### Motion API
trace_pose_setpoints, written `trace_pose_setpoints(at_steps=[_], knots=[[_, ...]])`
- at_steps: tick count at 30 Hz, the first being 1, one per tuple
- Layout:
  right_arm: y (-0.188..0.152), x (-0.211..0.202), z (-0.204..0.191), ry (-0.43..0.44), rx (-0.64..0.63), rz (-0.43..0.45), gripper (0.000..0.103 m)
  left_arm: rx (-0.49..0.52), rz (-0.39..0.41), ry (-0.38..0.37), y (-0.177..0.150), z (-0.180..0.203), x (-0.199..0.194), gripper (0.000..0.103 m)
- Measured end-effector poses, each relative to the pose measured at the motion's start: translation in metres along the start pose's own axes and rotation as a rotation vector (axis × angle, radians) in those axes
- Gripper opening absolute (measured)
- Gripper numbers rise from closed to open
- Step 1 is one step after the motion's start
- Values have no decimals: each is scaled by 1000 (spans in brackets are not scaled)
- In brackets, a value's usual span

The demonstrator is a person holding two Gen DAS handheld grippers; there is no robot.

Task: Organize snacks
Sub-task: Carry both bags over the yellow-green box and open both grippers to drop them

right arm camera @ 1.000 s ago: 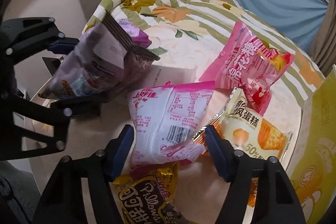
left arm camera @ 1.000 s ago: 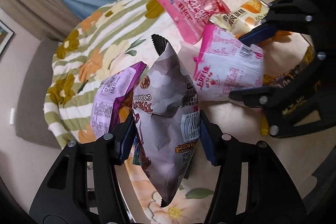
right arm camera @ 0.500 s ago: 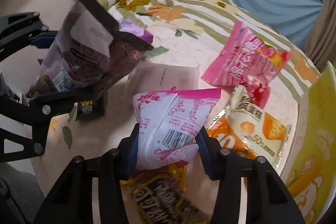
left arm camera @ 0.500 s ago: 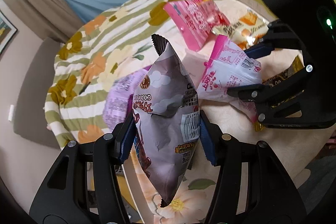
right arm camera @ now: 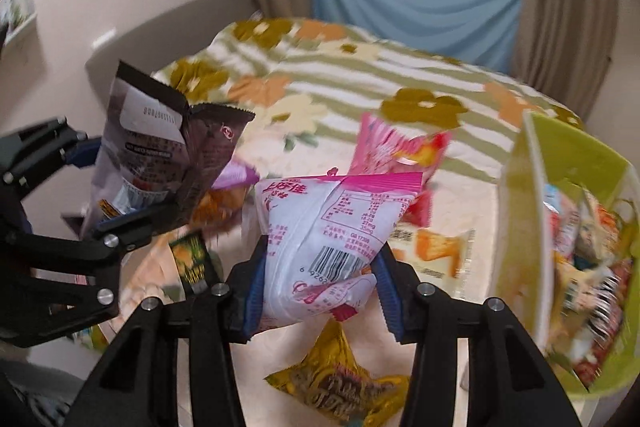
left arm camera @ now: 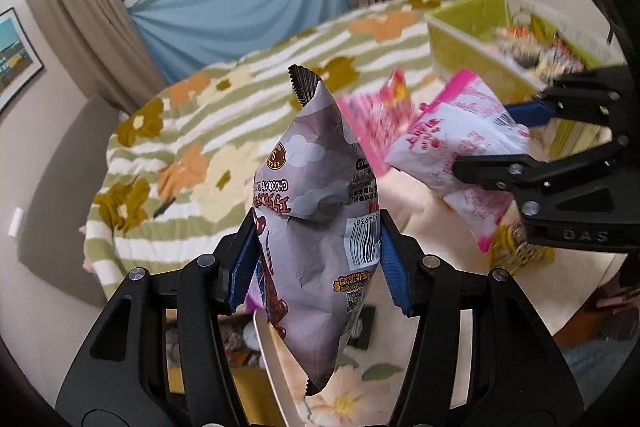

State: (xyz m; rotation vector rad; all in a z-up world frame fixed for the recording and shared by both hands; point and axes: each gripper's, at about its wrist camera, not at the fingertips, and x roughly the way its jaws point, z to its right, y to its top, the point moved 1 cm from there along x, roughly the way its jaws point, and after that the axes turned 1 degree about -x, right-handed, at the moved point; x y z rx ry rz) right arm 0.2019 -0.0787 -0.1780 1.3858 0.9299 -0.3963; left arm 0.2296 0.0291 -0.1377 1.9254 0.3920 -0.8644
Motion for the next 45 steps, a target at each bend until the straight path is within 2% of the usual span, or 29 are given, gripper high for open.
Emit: trace_pose_setpoints(at_steps=[9, 14, 18, 21, 28, 32, 38, 39, 40, 41, 42, 43, 45], knots=[[11, -79, 40, -145, 182, 92, 45, -2, 159, -83, 61, 13, -26, 52], [7, -116, 82, -192, 240, 131, 45, -16, 203, -114, 98, 43, -39, 52], [-1, -134, 118, -201, 252, 145, 45, -18, 215, -125, 127, 82, -40, 52], [-9, -149, 149, -211, 250, 148, 45, -41, 206, -191, 152, 115, -34, 52], [-24, -167, 230, -238, 276, 153, 45, -59, 166, -261, 206, 192, -1, 52], [-34, -166, 267, -222, 300, 133, 45, -98, 109, -298, 223, 223, 24, 52], [-44, -165, 300, -192, 314, 116, 45, -139, 45, -337, 238, 263, 52, 52], [-46, -165, 303, -189, 315, 115, 45, -153, 38, -352, 239, 266, 56, 55], [-48, -165, 306, -185, 317, 114, 45, -161, 30, -366, 239, 267, 60, 65], [-49, -166, 307, -182, 318, 114, 45, -177, 15, -366, 240, 270, 63, 86], [-49, -167, 311, -178, 319, 114, 45, -189, 15, -355, 239, 265, 64, 96], [-51, -167, 312, -174, 319, 115, 45, -205, 27, -344, 238, 264, 63, 102], [-51, -168, 316, -166, 317, 117, 45, -228, 50, -353, 236, 259, 57, 102]])
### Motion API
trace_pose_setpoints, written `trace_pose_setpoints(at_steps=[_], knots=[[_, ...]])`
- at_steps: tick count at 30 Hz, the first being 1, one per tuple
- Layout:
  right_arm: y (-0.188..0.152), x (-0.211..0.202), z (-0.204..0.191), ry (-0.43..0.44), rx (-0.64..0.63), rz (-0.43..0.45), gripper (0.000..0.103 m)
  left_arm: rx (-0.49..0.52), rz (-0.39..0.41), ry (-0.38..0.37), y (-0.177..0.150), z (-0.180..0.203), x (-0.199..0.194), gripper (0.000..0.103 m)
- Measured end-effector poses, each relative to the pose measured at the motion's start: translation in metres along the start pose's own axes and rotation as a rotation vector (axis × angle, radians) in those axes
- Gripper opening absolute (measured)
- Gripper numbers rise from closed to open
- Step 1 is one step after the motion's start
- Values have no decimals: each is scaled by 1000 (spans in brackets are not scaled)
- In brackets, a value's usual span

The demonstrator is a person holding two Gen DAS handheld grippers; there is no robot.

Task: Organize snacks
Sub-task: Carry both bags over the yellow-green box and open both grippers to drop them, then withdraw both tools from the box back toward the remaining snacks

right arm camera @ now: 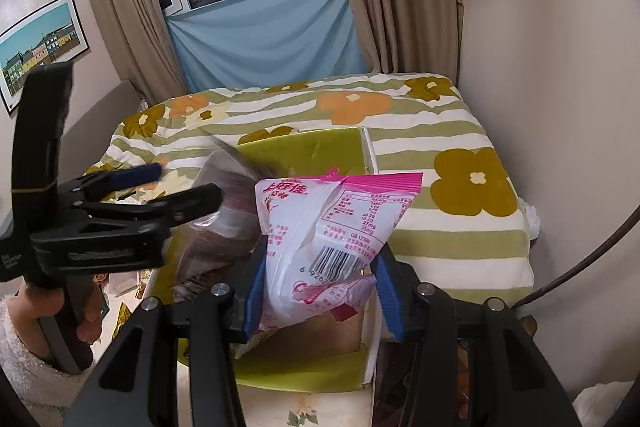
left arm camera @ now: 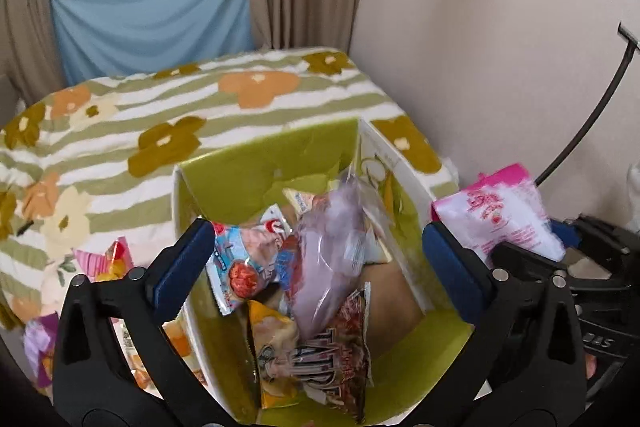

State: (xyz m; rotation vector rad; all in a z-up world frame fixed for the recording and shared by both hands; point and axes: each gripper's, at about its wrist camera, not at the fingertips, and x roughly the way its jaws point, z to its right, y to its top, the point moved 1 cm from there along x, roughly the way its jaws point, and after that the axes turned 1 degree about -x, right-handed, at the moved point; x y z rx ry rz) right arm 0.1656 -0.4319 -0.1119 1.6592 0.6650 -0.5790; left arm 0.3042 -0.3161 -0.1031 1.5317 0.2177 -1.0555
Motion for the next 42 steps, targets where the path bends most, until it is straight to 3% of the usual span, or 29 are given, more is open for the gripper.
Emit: trace_pose_setpoints(at_steps=[13, 25, 27, 28, 29, 31, 34, 38, 42], knots=[[4, 16, -10, 76, -39, -5, 45, -128, 1, 106, -32, -51, -41, 102], [-13, 57, -26, 104, -73, -131, 45, -182, -59, 169, -63, -79, -49, 102], [-18, 59, -25, 112, -59, -141, 50, -184, -69, 174, -69, -81, -49, 102], [-21, 61, -24, 109, -50, -145, 58, -184, -74, 176, -71, -82, -49, 102], [-22, 61, -23, 103, -45, -147, 73, -183, -77, 178, -74, -82, -50, 102], [-26, 61, -23, 94, -40, -144, 89, -180, -78, 184, -79, -83, -52, 102], [-31, 57, -25, 98, -44, -131, 90, -182, -85, 186, -86, -83, -53, 102], [-36, 53, -31, 80, -71, -123, 102, -190, -91, 182, -93, -84, -57, 102], [-34, 44, -34, 80, -68, -81, 102, -186, -77, 190, -94, -84, -67, 102]])
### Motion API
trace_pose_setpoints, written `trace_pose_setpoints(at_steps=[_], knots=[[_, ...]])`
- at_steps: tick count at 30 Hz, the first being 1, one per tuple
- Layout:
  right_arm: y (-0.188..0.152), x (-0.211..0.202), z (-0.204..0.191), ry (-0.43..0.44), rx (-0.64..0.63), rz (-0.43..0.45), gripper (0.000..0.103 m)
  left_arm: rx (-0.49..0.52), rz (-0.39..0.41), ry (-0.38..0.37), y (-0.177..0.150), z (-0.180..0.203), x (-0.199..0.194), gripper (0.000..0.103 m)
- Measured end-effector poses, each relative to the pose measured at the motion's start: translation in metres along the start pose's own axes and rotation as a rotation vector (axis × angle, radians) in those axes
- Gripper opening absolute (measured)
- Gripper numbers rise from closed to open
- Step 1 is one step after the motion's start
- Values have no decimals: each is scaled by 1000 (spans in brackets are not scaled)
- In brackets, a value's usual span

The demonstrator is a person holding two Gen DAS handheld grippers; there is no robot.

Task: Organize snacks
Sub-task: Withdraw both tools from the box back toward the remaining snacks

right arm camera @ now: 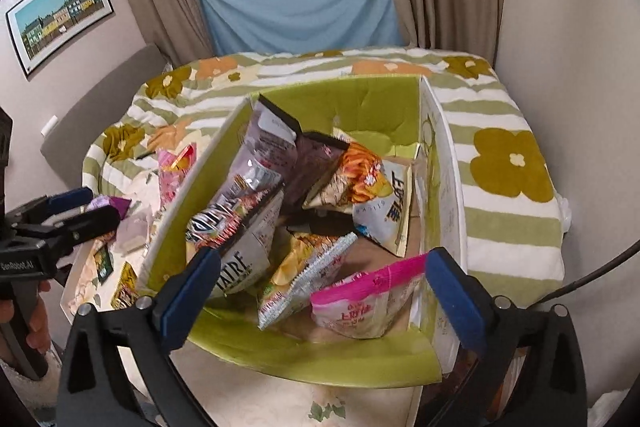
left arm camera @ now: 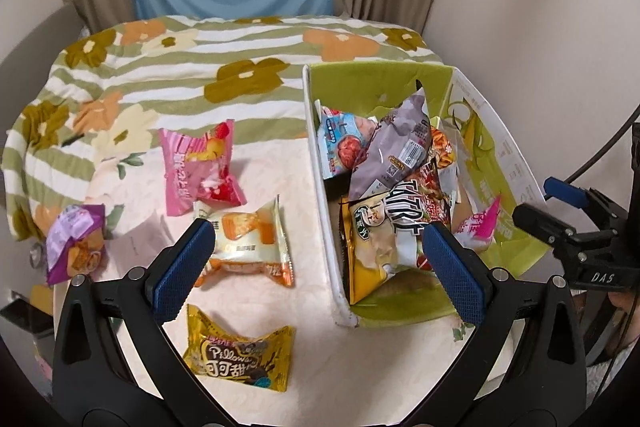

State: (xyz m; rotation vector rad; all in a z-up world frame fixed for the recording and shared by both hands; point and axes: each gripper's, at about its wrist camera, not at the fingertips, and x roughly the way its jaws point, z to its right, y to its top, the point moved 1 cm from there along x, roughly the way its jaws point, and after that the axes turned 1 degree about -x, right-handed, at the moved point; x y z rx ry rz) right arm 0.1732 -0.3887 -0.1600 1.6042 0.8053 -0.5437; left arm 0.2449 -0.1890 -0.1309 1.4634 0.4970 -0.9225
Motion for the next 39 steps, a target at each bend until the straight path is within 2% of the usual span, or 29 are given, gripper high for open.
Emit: trace_pose_setpoints(at_steps=[9, 19, 24, 30, 39], knots=[[10, -16, -21, 21, -14, 7, 102, -5, 46, 30, -2, -19, -31, 102], [18, -36, -73, 66, -38, 71, 102, -23, 81, 83, -13, -72, -70, 102], [18, -43, -115, 50, -56, 106, 102, -37, 80, 91, -21, -116, -85, 102], [16, -45, -173, 84, -83, 137, 102, -41, 72, 110, -33, -176, -101, 102], [-1, -24, -244, 87, -85, 149, 102, 3, 9, 125, -53, -257, -85, 102]])
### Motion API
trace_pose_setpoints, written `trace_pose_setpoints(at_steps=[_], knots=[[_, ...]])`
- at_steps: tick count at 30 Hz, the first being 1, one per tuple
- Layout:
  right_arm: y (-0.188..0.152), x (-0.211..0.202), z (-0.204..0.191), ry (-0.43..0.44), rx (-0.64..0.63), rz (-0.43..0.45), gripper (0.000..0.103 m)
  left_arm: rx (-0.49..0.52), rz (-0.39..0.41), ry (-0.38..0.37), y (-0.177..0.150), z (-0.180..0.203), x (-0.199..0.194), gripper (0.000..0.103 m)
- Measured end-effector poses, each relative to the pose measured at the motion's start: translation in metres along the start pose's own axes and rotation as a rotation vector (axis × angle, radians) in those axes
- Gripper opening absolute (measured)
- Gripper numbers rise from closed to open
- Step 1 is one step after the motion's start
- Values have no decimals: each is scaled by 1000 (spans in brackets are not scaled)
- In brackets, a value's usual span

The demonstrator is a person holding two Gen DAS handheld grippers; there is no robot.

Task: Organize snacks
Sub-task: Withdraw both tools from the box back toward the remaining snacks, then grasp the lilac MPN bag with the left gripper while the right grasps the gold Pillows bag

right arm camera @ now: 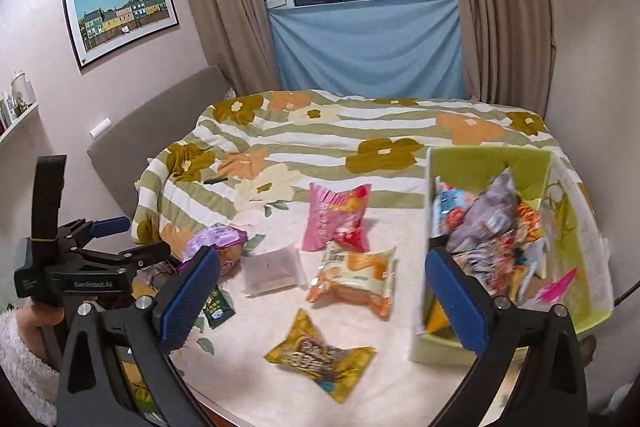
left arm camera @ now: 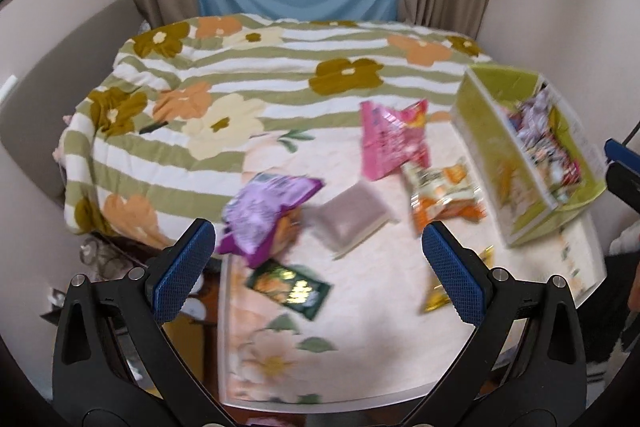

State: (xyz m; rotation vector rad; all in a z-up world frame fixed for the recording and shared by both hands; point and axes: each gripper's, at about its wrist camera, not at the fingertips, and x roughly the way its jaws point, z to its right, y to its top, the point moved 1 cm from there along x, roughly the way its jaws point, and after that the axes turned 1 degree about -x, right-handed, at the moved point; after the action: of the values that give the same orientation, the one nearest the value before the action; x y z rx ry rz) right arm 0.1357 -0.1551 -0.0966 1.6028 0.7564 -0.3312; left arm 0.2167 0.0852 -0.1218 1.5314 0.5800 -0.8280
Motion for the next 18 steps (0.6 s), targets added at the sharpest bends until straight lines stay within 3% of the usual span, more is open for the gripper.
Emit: trace_pose_setpoints(at_steps=[6, 12, 18], knots=[[-24, 31, -24, -36, 21, -61, 102, 96, -69, 18, -17, -32, 45, 102], [-55, 65, -45, -90, -99, -151, 102, 164, -116, 28, -30, -48, 84, 102], [-82, 98, -41, -108, -153, -285, 102, 199, -141, 44, -28, -51, 125, 102]])
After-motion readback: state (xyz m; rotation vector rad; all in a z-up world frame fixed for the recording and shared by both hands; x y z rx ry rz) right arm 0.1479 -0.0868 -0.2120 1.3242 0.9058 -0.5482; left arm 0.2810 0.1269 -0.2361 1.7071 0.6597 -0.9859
